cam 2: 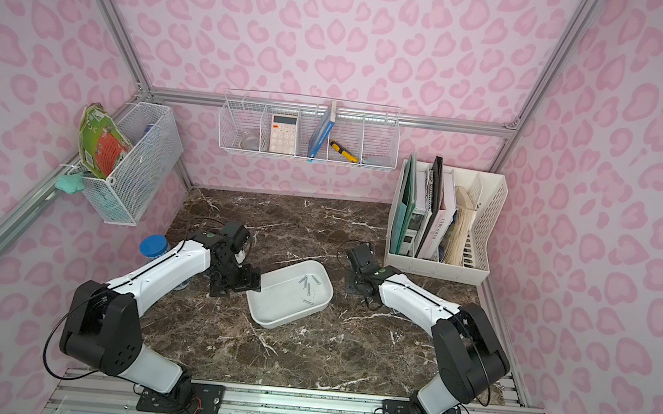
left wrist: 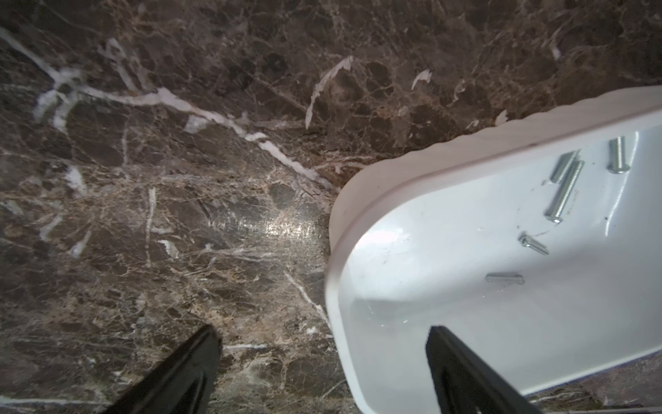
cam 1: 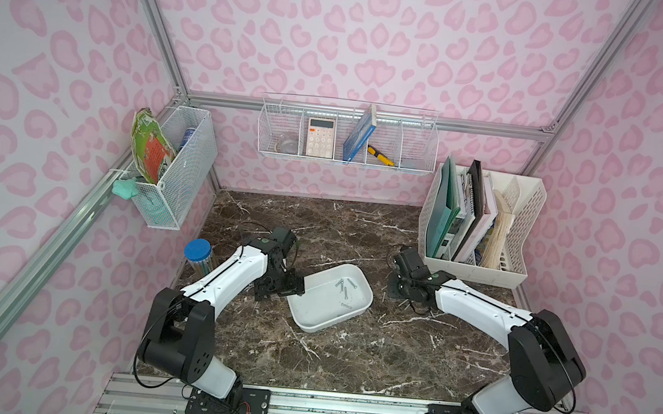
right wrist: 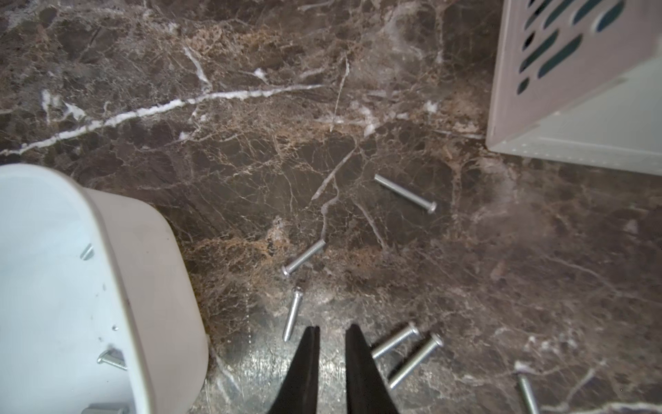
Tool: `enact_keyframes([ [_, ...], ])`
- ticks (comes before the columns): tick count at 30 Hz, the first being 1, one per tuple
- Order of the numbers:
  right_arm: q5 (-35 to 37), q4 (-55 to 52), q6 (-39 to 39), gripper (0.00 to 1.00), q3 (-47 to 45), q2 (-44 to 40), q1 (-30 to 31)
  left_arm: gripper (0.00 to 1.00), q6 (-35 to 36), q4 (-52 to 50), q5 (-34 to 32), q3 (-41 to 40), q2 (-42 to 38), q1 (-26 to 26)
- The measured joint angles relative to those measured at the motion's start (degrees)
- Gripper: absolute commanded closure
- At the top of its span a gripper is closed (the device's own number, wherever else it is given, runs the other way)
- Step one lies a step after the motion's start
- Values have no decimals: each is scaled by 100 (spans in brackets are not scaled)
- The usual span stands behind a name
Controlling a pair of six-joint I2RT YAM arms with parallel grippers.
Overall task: Take out the screws from the storage box
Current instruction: Place the screw at the center of the board, then pick up the screw from the storage box.
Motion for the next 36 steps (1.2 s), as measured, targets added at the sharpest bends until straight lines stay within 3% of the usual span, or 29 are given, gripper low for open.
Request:
enact_keyframes([
  [7,-55,164,-535,64,380,-162,446,6,0,-4,-42,2,7,-2],
  [11,-170,317,-973,64,872,96,881,6,0,-26,-98,11,20,-7],
  [19,-238,-48,-1519,70,1932,1405,1226,6,0,-33,-153,11,20,-7],
  [36,103,-734,-1646,70,2669,2430,1246,5,2,-37,-133,22,76,-4],
])
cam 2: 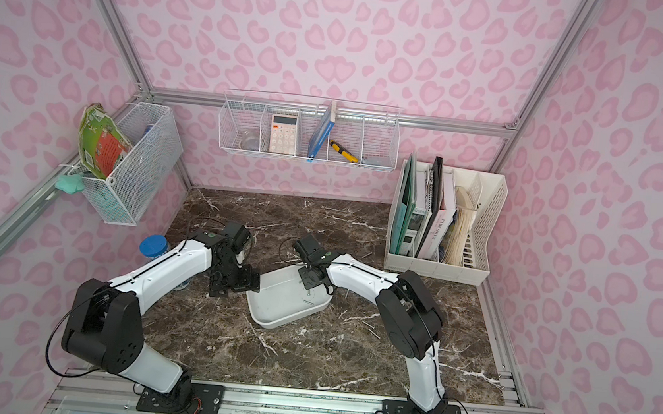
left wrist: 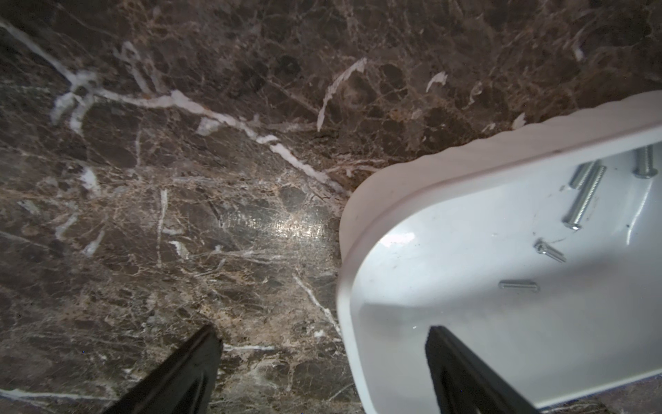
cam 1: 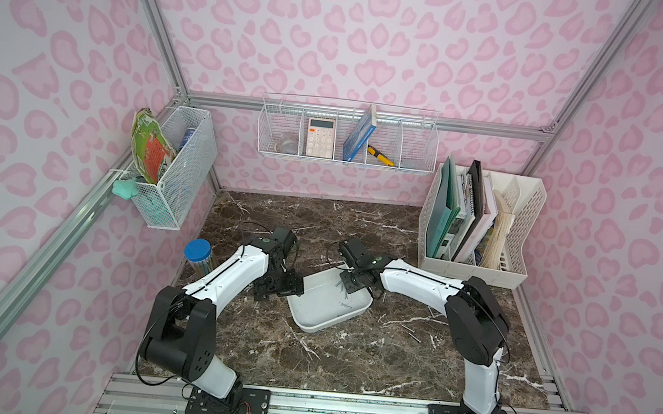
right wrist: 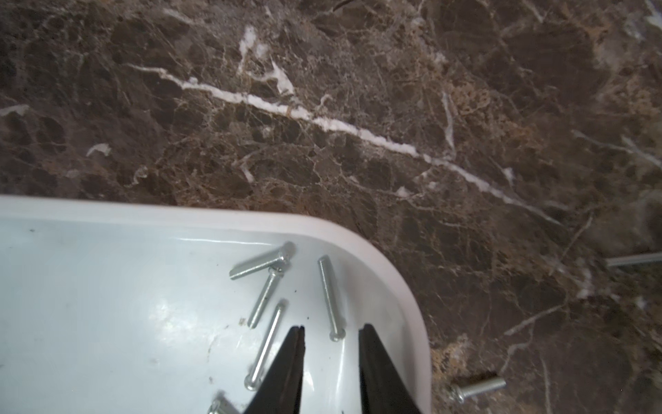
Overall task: Take out the screws from the storage box
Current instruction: Pick up the screw from the storage box.
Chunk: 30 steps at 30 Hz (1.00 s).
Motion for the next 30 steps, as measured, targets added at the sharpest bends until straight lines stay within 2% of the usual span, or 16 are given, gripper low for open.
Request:
enact_keyframes([
  [23,111,-256,216,75,343,636,4,7,2,-2,-13,9,52,0],
  [30,136,-219,409,87,485,782,26,7,2,-2,-13,9,52,0],
])
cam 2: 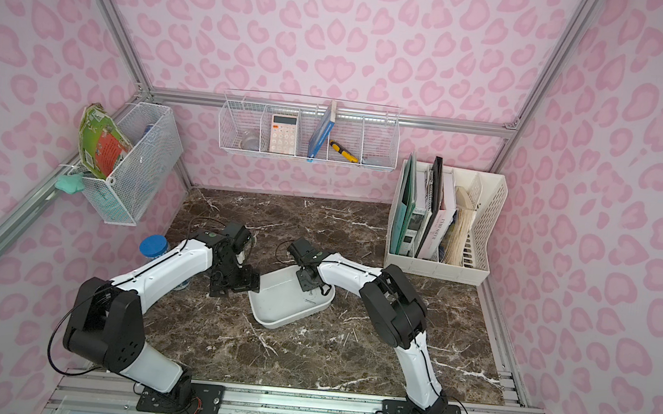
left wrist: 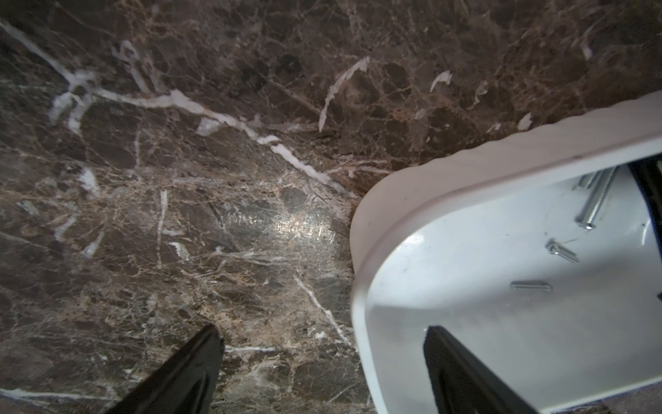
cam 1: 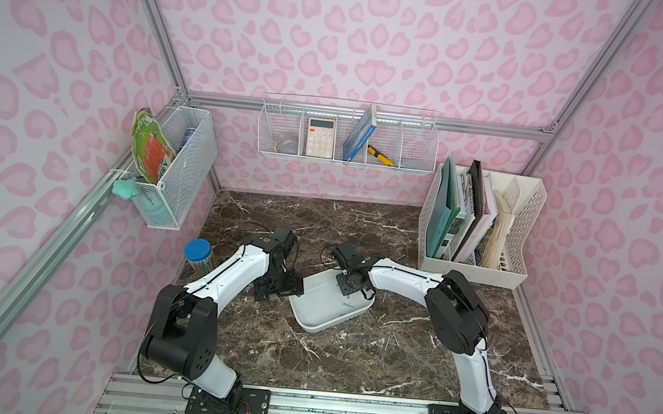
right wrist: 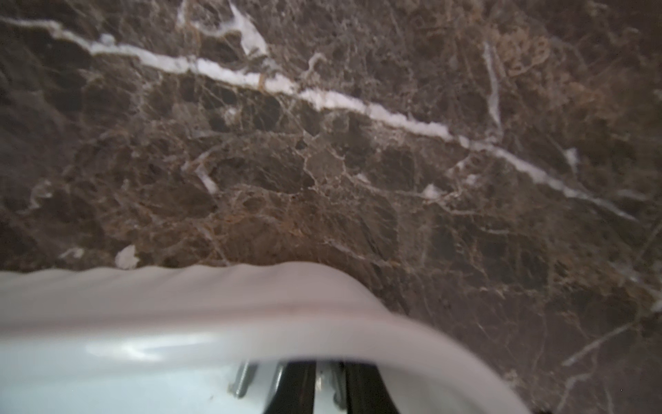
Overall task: Take out the screws from the storage box
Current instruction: Pick up the screw from the storage box.
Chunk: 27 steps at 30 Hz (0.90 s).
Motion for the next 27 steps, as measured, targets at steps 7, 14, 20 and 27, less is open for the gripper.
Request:
enact_keyframes([
  [7,-96,79,197,92,28,26,2,8,-4,-66,-162,11,0,0],
  [14,-195,-48,291,92,79,-57,46,8,-15,-153,-341,35,-2,0],
  [20,-157,-81,343,92,96,-398,114,8,-28,-177,-356,37,-2,0],
  [27,-61,-94,470,93,59,-774,125,7,-28,-179,-306,37,-22,0],
])
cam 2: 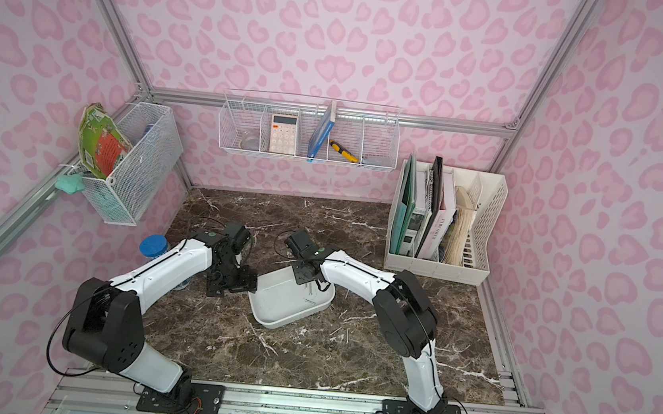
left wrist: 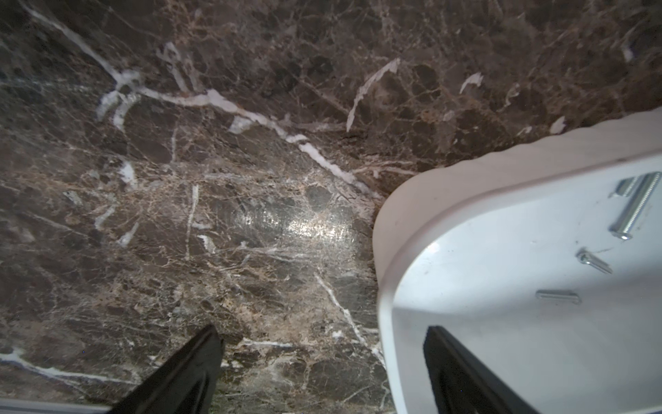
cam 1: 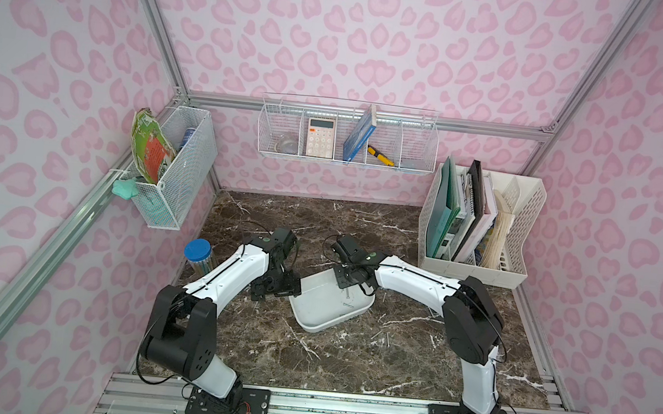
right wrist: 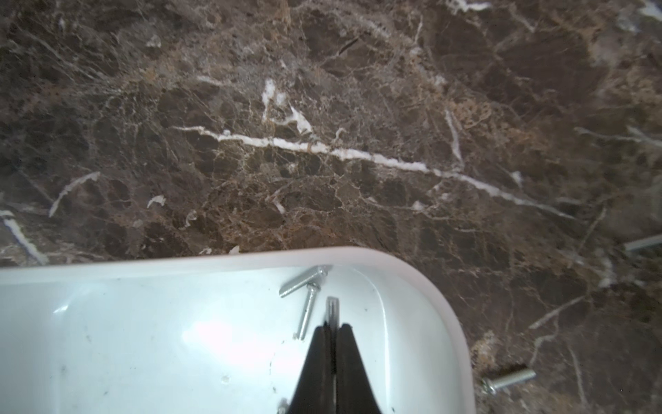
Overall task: Take out the screws from the storage box
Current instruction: Place the screw at the center of the board.
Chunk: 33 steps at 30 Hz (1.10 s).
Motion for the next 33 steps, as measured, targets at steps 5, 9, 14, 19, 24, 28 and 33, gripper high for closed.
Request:
enact_keyframes([
  [5,79,-11,199,93,-315,-710,-125,8,0,-20,4,0,2,0],
  [9,96,42,352,93,-721,-1268,-356,8,0,-24,0,0,-4,0],
  [14,188,37,511,93,-1473,-1781,-715,7,0,-39,-2,0,-42,0],
  [19,101,195,649,93,-2297,-2181,-1132,7,0,-46,-22,0,-66,0],
  [24,-131,501,776,92,-2931,-2111,-1349,7,0,-46,-22,0,-66,0],
  [28,-232,750,820,89,-3136,-1880,-1377,7,0,-44,-22,0,-72,0],
  [33,-306,1008,925,85,-3346,-1784,-1381,7,2,-44,-22,0,-74,0],
])
